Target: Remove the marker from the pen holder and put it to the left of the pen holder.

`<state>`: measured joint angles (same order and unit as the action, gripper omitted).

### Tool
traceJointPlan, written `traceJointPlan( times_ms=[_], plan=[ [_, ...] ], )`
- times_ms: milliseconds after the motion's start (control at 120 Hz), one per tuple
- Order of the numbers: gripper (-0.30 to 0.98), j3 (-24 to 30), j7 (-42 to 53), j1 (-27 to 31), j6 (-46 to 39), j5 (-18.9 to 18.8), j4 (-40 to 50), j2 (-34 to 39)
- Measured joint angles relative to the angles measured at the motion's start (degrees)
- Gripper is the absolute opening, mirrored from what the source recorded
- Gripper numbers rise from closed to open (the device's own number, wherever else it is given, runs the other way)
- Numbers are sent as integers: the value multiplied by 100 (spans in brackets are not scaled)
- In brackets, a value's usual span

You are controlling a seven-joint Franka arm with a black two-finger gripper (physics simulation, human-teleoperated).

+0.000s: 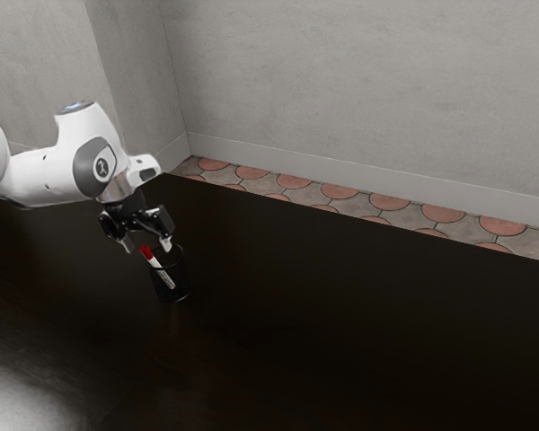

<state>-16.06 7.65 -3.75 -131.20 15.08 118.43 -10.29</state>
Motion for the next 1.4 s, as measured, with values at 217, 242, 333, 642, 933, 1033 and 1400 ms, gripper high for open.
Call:
traceJointPlan(
  times_ms=[217, 242, 333, 642, 933, 1033, 1400],
  plan=[
    [44, 25, 219, -4, -120, 55, 126, 102],
    [41, 24, 240, -4, -127, 57, 135, 110],
    [32, 24, 310, -5, -145, 63, 245, 197],
    [4, 24, 483, -5, -168, 63, 394, 318],
    [-7, 163, 490, -20, 457, -117, -294, 527],
    [-9, 135, 471, -36, 1122, -430, -709, 727],
    [-10, -319, 64, 23, 4312, -1891, -2409, -439]
  ],
)
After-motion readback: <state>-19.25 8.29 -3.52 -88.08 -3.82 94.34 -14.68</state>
